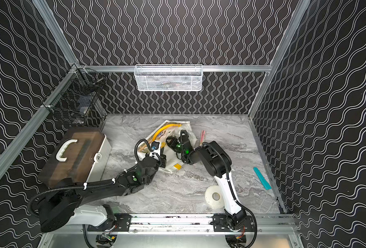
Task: Take out the folding fans from the tote bags
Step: Pick up the folding fan from the canvas bag.
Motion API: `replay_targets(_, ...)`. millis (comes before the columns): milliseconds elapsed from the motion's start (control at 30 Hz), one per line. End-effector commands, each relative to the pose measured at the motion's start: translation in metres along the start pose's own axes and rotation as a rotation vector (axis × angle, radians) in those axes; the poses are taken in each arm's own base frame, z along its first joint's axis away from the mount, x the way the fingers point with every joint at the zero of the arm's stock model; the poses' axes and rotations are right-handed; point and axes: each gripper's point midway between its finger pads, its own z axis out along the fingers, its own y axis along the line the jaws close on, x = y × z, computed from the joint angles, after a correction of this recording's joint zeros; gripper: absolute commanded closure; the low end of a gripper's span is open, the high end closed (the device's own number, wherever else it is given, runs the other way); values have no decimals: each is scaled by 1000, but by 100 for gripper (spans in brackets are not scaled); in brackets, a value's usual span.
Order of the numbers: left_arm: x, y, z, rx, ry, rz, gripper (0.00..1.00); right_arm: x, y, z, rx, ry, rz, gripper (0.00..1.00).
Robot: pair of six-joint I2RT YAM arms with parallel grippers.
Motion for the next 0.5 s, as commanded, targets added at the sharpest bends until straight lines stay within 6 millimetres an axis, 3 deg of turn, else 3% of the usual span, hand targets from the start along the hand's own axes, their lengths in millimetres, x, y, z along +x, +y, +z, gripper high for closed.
replay_targets(0, -8, 5, 1, -37, -25, -10, 100, 0, 11, -6, -43, 7, 18, 62)
replay_targets(100, -7, 6, 3, -52, -18, -6, 100, -3, 27, -13, -96, 3, 6, 67)
replay_targets(467, -9, 8, 5, -70, -21, -5, 100, 1, 34, -27, -102, 19, -24, 86)
